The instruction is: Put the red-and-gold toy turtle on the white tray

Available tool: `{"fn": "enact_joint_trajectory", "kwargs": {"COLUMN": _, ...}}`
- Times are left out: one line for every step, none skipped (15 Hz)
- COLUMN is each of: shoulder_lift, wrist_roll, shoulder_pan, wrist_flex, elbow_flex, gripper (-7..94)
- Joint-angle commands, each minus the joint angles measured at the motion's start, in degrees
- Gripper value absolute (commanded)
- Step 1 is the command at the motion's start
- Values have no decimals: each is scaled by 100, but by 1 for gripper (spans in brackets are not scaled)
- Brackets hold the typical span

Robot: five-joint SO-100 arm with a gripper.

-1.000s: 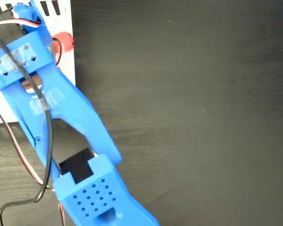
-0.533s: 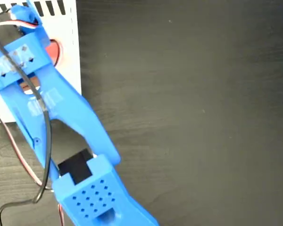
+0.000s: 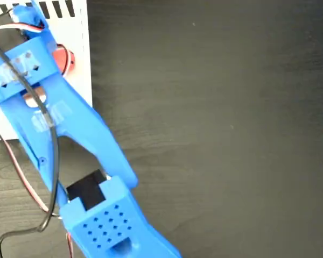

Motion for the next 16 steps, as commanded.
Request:
{"fn": "enact_joint_trajectory", "kwargs": {"shoulder_lift": 1248, "wrist_roll": 211, "shoulder_pan": 53, "wrist_flex": -202, "elbow_flex": -325, "gripper": 0}}
{"fn": "enact_joint_trajectory", "kwargs": {"shoulder_lift": 1758, "wrist_roll": 255, "shoulder_pan": 114, "wrist_flex": -457, "elbow_flex": -97, "gripper": 0}}
{"fn": "enact_joint_trajectory", "kwargs": {"shoulder_lift": 2725, "wrist_roll": 290, "shoulder_pan": 185, "wrist_flex": -1107, "elbow_flex": 773, "gripper": 0}}
{"fn": "enact_joint_trajectory", "kwargs": {"shoulder_lift": 3797, "wrist_roll": 316, "shoulder_pan": 325, "wrist_flex": -1916, "elbow_flex": 1775, "gripper": 0}}
{"fn": "enact_joint_trajectory", "kwargs": {"shoulder_lift": 4896, "wrist_roll": 246, "shoulder_pan": 519, "wrist_flex": -2865, "elbow_flex": 2953, "gripper": 0}}
{"fn": "enact_joint_trajectory", "kwargs": {"shoulder_lift": 5897, "wrist_roll": 105, "shoulder_pan": 721, "wrist_flex": -3647, "elbow_flex": 4078, "gripper": 0}}
{"fn": "enact_joint_trajectory", "kwargs": {"shoulder_lift": 6653, "wrist_roll": -141, "shoulder_pan": 958, "wrist_flex": -4104, "elbow_flex": 5001, "gripper": 0}}
{"fn": "enact_joint_trajectory", "kwargs": {"shoulder_lift": 7348, "wrist_roll": -378, "shoulder_pan": 1213, "wrist_flex": -4518, "elbow_flex": 5985, "gripper": 0}}
{"fn": "enact_joint_trajectory", "kwargs": {"shoulder_lift": 7954, "wrist_roll": -527, "shoulder_pan": 1415, "wrist_flex": -4772, "elbow_flex": 6908, "gripper": 0}}
{"fn": "enact_joint_trajectory", "kwargs": {"shoulder_lift": 8420, "wrist_roll": -650, "shoulder_pan": 1556, "wrist_flex": -4816, "elbow_flex": 7690, "gripper": 0}}
{"fn": "enact_joint_trajectory", "kwargs": {"shoulder_lift": 8842, "wrist_roll": -694, "shoulder_pan": 1617, "wrist_flex": -4799, "elbow_flex": 8446, "gripper": 0}}
{"fn": "enact_joint_trajectory", "kwargs": {"shoulder_lift": 9290, "wrist_roll": -721, "shoulder_pan": 1635, "wrist_flex": -4799, "elbow_flex": 9237, "gripper": 0}}
{"fn": "enact_joint_trajectory", "kwargs": {"shoulder_lift": 9791, "wrist_roll": -747, "shoulder_pan": 1635, "wrist_flex": -4764, "elbow_flex": 10002, "gripper": 0}}
{"fn": "enact_joint_trajectory", "kwargs": {"shoulder_lift": 10239, "wrist_roll": -765, "shoulder_pan": 1661, "wrist_flex": -4676, "elbow_flex": 10617, "gripper": 0}}
{"fn": "enact_joint_trajectory", "kwargs": {"shoulder_lift": 10661, "wrist_roll": -765, "shoulder_pan": 1749, "wrist_flex": -4535, "elbow_flex": 11127, "gripper": 0}}
{"fn": "enact_joint_trajectory", "kwargs": {"shoulder_lift": 11074, "wrist_roll": -773, "shoulder_pan": 1863, "wrist_flex": -4377, "elbow_flex": 11566, "gripper": 0}}
